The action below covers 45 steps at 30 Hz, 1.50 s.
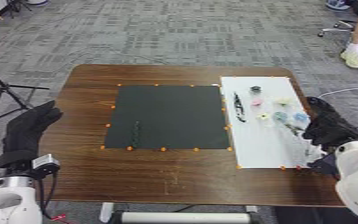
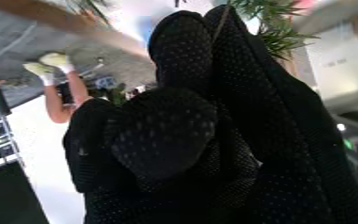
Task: Arrange flowers
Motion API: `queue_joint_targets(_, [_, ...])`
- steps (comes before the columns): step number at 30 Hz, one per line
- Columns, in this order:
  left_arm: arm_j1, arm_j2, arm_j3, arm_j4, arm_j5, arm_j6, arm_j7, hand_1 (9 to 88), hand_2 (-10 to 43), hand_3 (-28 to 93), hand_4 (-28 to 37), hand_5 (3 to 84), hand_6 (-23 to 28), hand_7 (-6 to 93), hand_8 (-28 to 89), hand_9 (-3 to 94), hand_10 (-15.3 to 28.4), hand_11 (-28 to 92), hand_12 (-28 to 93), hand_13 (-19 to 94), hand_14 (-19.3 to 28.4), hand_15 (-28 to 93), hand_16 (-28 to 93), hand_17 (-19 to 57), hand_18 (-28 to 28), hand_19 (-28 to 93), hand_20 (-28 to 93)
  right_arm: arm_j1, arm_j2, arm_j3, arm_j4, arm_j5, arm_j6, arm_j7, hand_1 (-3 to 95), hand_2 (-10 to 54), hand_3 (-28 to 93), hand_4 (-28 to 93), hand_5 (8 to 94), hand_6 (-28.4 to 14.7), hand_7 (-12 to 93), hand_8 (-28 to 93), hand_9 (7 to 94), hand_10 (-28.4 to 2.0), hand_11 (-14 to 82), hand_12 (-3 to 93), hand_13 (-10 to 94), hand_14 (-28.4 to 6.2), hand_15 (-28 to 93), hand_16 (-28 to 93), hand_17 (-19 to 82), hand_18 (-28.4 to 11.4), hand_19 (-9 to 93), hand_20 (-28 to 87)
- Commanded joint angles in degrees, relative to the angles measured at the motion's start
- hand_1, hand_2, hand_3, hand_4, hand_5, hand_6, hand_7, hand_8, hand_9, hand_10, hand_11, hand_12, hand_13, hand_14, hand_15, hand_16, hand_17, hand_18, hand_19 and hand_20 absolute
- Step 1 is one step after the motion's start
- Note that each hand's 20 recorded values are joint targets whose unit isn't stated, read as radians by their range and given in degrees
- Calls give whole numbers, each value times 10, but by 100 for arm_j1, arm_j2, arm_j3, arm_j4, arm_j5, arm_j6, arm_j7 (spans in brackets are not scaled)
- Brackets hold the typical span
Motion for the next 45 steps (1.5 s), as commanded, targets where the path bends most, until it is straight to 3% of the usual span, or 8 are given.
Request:
queue_joint_targets(1, [-27,151,-6,-23,-35,-61,-79,221,43,704,-283,511,40,132,-70,494,153,205,117,386,190,246,-3,78,126,108,204,290,273,15,-575,629,207,19,619,-95,557,-78,790,-41,221,232,917,-89,299,374,937,-7,558,283,654,-118,918,422])
queue_joint_targets(5, [20,175,-59,-44,-65,-17,-78,221,43,704,-283,510,39,132,-70,494,153,206,117,386,189,246,-3,78,126,108,204,652,182,-329,-783,1349,347,120,620,-95,559,-75,791,-44,228,226,918,-88,298,372,937,-9,561,278,660,-114,919,418])
queue_joint_targets(10, [76,210,-126,-79,-129,27,-85,221,43,705,-283,510,39,132,-70,495,153,206,117,386,190,247,-2,78,127,109,204,1727,-72,-1516,-701,2000,367,212,624,-95,557,-70,792,-47,235,217,921,-91,294,368,937,-7,564,268,668,-109,919,413])
queue_joint_targets(18, [-5,230,-81,-82,-89,-7,-101,221,44,704,-283,510,39,133,-70,495,153,207,117,386,190,247,-3,78,127,109,203,3116,-761,-3236,-73,2199,438,186,629,-95,552,-68,795,-51,238,206,927,-96,277,358,937,-6,562,258,674,-103,913,406])
queue_joint_targets(26, [23,183,-71,-84,-113,8,-113,219,43,705,-283,510,39,132,-71,495,153,207,117,386,190,247,-3,78,126,109,203,3706,-1332,-4097,584,1952,804,143,629,-95,551,-63,796,-52,240,202,932,-98,265,349,937,-7,554,253,674,-101,908,404])
queue_joint_targets(36, [71,167,-73,-98,-85,-30,-162,220,44,705,-283,510,39,131,-70,495,153,206,117,386,190,247,-3,77,126,109,203,4266,-1859,-4722,1269,1649,813,369,625,-95,554,-62,796,-52,243,192,936,-93,234,331,937,-5,544,254,673,-99,901,404])
queue_joint_targets(45, [97,144,-85,-119,-51,-35,-189,241,29,713,-282,509,39,131,-70,494,152,205,117,383,190,246,-2,74,127,110,204,4425,-2145,-5169,1497,2192,1006,579,619,-95,546,-56,793,-50,248,183,937,-123,198,307,937,-7,526,260,668,-98,892,406])
